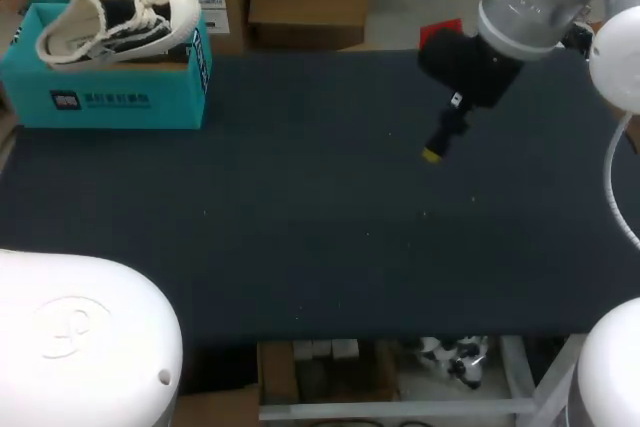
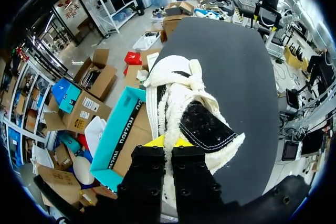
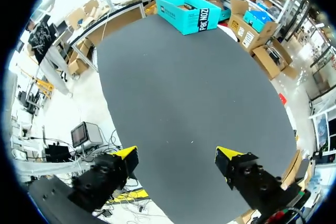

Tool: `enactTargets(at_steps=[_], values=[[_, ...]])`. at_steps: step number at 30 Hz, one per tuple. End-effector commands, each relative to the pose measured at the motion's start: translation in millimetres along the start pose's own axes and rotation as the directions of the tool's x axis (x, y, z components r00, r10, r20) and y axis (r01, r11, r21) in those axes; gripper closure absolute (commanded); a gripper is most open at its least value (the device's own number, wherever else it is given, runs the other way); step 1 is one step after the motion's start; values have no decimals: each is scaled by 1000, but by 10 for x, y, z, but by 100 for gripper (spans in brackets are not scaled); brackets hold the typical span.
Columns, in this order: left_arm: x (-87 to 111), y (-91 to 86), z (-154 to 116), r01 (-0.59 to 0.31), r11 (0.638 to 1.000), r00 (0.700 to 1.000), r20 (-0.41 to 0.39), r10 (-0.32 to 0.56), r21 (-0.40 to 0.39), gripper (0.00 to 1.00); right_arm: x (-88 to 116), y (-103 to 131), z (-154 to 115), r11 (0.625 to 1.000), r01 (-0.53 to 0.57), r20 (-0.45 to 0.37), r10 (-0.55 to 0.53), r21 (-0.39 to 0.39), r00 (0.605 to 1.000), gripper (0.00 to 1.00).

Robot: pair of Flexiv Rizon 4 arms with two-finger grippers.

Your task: Open the shoe tongue, take the insole out of the shoe, put the insole back into the shoe, and pack the shoe into the shoebox

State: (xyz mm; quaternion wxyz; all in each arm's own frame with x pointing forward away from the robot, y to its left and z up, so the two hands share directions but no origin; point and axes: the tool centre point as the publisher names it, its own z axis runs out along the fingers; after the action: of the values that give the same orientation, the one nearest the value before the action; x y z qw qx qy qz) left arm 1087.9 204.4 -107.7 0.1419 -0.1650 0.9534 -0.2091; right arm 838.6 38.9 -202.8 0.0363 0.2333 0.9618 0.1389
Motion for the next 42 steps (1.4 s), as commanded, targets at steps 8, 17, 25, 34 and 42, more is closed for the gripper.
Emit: enactTargets(at_steps=[8,17,25,34,42], values=[[-532,304,129,62,998,995,-77,-63,-14,100,-93,-117,42,948,317,-63,-318,-26,946,0],[-849,561,293,121,991,991,-58,-124,-64,100,-93,-117,42,948,317,-63,-318,-26,946,0],[-1100,561,352,145,988,987,-62,-148,-48,100,-93,-117,42,948,317,-63,-318,-26,946,0],[-1051,638,474,135,989,989,-45,-138,-59,100,-93,-117,42,948,317,-63,-318,-26,946,0],[-1051,638,474,135,989,989,-45,-138,-59,100,-93,-117,42,948,317,-63,-318,-26,946,0]])
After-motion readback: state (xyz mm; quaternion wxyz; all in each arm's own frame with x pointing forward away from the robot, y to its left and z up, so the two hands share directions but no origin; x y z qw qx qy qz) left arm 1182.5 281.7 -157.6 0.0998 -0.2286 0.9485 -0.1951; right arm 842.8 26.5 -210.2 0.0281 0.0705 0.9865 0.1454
